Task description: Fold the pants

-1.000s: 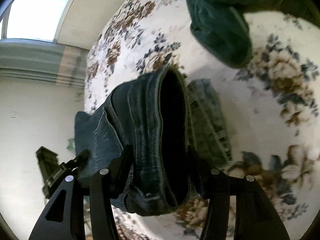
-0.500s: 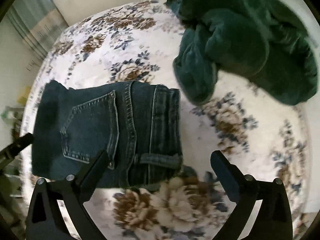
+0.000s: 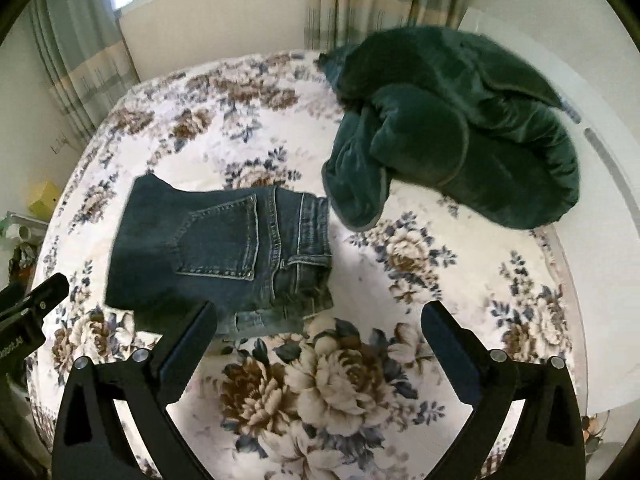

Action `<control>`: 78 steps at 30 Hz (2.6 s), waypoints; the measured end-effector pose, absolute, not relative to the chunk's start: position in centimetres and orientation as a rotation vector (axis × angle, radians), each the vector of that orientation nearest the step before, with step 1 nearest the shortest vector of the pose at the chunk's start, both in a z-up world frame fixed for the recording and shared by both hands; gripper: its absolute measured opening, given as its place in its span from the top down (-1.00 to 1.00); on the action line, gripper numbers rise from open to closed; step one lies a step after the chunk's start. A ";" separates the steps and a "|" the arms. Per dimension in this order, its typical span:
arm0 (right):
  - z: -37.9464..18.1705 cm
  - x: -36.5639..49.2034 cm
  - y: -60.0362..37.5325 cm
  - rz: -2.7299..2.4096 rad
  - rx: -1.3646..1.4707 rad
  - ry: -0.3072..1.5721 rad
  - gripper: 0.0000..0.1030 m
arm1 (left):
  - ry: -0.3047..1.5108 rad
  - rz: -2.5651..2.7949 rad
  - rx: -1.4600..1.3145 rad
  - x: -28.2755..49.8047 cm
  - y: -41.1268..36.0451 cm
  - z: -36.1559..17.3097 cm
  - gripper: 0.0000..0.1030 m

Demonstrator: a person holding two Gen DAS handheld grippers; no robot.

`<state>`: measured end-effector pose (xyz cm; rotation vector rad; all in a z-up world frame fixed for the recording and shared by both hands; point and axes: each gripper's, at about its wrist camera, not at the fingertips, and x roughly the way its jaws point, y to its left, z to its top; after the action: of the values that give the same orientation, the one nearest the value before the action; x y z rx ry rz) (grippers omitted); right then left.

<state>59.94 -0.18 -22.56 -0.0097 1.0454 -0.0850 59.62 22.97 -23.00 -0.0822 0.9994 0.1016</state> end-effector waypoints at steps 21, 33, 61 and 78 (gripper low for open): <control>0.2 28.6 -4.6 0.041 -0.059 0.728 -1.00 | 0.716 0.177 -0.079 32.8 17.3 -5.8 -0.91; 7.8 16.9 -4.8 0.075 -0.052 0.616 -1.00 | 0.657 0.198 -0.079 25.4 17.2 -2.4 -0.91; 8.7 17.8 -3.5 0.089 -0.034 0.624 -1.00 | 0.637 0.198 -0.070 23.6 17.8 -1.8 -1.00; 8.5 18.4 -3.9 0.083 -0.024 0.625 -1.00 | 0.633 0.182 -0.066 24.9 17.8 -1.5 -1.00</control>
<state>18.44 -3.92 8.47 -0.0244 0.6253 0.0831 24.88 17.76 -1.53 -0.0662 0.6327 0.1821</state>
